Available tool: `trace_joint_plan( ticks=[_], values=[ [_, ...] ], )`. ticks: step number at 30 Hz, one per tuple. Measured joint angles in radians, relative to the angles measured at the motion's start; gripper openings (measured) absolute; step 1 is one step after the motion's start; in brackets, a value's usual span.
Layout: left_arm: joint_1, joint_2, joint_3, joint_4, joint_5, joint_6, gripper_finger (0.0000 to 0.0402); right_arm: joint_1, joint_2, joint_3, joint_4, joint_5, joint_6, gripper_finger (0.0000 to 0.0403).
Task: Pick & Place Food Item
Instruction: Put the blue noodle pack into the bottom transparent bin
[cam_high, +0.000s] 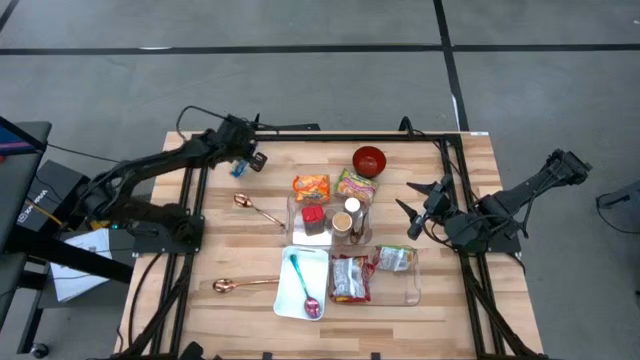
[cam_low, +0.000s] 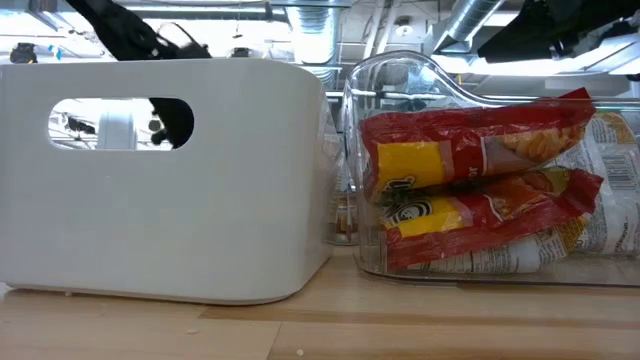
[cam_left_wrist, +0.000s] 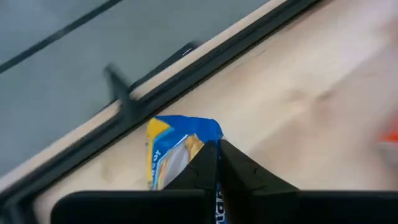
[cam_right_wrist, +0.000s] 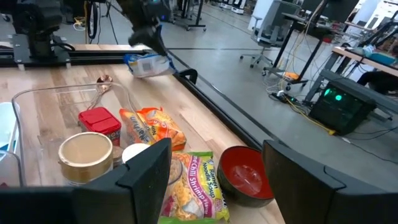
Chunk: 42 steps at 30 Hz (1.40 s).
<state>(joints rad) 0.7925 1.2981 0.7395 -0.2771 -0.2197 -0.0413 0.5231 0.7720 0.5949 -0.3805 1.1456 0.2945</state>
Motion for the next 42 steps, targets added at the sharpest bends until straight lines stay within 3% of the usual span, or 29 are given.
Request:
trace_joint_plan(
  ticks=[7, 16, 20, 28, 34, 42],
  values=[
    [-0.003, -0.188, 0.000, 0.043, 0.288, 0.041, 0.0000, -0.003, 0.000, 0.000, 0.095, -0.057, -0.117, 0.0245],
    [-0.078, -0.291, 0.000, 0.135, 0.581, 0.091, 0.0000, -0.115, 0.020, 0.000, 0.398, -0.315, -0.457, 0.0245],
    [-0.134, -0.305, 0.000, 0.169, 0.636, 0.093, 0.0000, -0.241, 0.048, 0.000, 0.505, -0.498, -0.563, 0.0245],
    [-0.260, -0.305, 0.000, 0.244, 0.749, 0.087, 0.0000, -0.469, 0.139, 0.000, 0.683, -0.865, -0.618, 0.0245],
    [-0.378, -0.300, 0.000, 0.385, 0.769, 0.080, 0.0000, -0.550, 0.227, 0.015, 0.795, -1.005, -0.619, 0.0245],
    [-0.486, -0.281, 0.001, 0.514, 0.769, 0.063, 0.0000, -0.562, 0.390, 0.160, 0.797, -1.132, -0.623, 0.0245]
  ],
)
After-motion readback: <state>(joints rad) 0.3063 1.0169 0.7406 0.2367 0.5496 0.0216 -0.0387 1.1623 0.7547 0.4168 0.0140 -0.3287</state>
